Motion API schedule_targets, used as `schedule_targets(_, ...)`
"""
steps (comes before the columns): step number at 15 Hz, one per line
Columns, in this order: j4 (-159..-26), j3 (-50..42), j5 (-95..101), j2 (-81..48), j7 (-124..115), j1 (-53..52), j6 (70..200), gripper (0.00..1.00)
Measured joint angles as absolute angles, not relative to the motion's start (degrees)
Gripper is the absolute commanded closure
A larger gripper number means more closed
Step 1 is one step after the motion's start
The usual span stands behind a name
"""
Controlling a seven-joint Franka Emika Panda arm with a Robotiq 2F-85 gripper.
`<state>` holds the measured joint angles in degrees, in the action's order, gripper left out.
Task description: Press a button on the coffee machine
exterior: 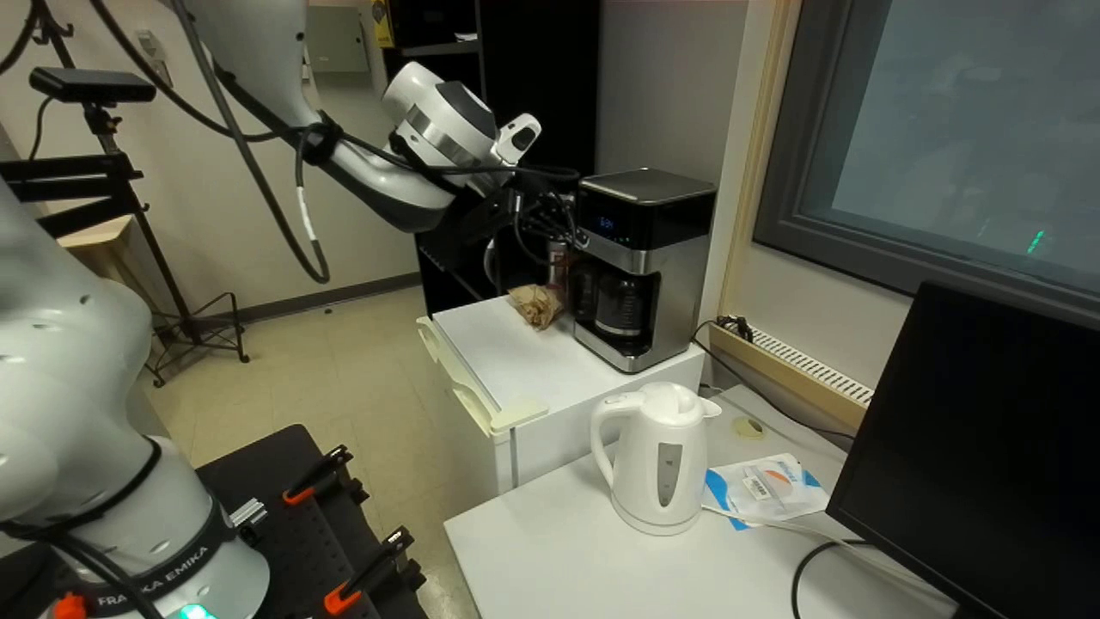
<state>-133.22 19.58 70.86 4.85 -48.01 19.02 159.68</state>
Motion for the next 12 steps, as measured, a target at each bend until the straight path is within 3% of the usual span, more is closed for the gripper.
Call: schedule_targets(12, -119.61, 19.74, 84.28, -11.13, -60.02, 18.48, 156.33, 1.0)
